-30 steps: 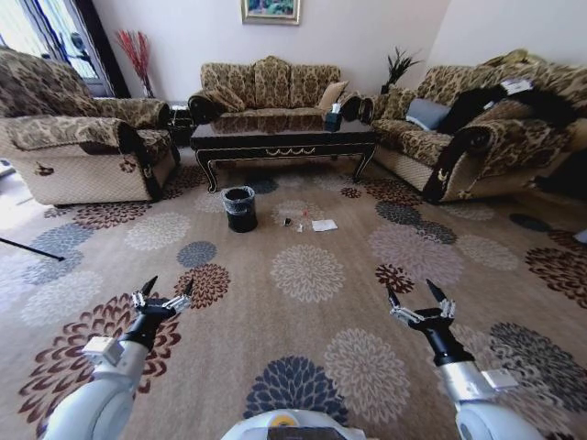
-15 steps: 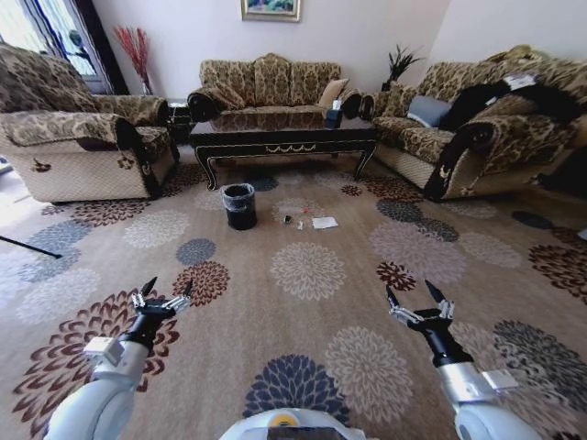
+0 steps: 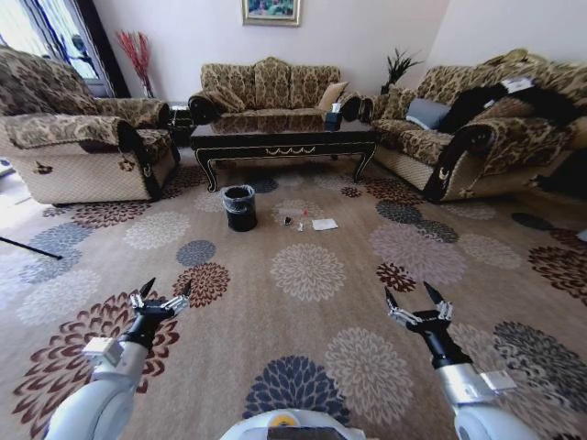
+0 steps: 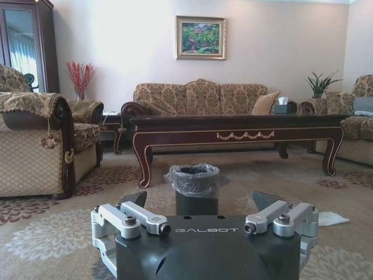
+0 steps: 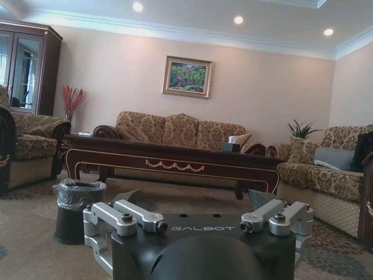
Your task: Move to the front of the table and pick up the trash from the floor, then place it into the trash bin.
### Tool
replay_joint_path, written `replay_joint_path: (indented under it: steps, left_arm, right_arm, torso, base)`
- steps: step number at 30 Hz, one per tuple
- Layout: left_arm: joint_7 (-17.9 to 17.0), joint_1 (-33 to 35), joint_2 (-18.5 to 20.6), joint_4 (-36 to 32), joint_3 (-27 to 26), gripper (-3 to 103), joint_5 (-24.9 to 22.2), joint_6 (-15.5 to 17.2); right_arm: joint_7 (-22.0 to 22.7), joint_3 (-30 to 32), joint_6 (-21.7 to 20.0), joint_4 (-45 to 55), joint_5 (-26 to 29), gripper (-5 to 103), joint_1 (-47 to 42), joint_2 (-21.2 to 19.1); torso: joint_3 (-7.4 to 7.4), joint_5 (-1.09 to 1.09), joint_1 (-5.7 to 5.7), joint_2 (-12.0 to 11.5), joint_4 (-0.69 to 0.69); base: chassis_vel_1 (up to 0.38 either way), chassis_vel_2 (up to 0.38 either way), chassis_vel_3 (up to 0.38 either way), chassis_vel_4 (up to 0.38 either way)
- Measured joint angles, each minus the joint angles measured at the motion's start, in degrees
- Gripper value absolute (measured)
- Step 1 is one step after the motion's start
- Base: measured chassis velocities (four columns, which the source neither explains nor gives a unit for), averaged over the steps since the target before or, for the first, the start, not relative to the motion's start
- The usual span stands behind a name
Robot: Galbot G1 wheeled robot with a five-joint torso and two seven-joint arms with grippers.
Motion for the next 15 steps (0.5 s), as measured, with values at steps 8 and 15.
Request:
replay_joint_path:
  steps: [8,15]
  left_arm:
    - [0.03,-0.07,-0.03,0.37,0.20,100,0.24,-0.59]
    - [0.08,-0.20,0.00,0.45,0.54,100,0.72,-0.68]
  right_arm:
    - [0.04,0.05,0.13,-0.47,-0.97,100,0.12,-0.05]
    - [0.01,0.11,0.19,-0.51,-0.75,100,0.17,-0.25]
  torso:
    - [0.16,0.00,-0.01,0.00,0.00]
    - [0.25,0.02,-0.01,0.00,0.02]
  base:
    - [-0.049,0.047,0.054,-0.040]
    - [-0.172,0.168,0.177,-0.171]
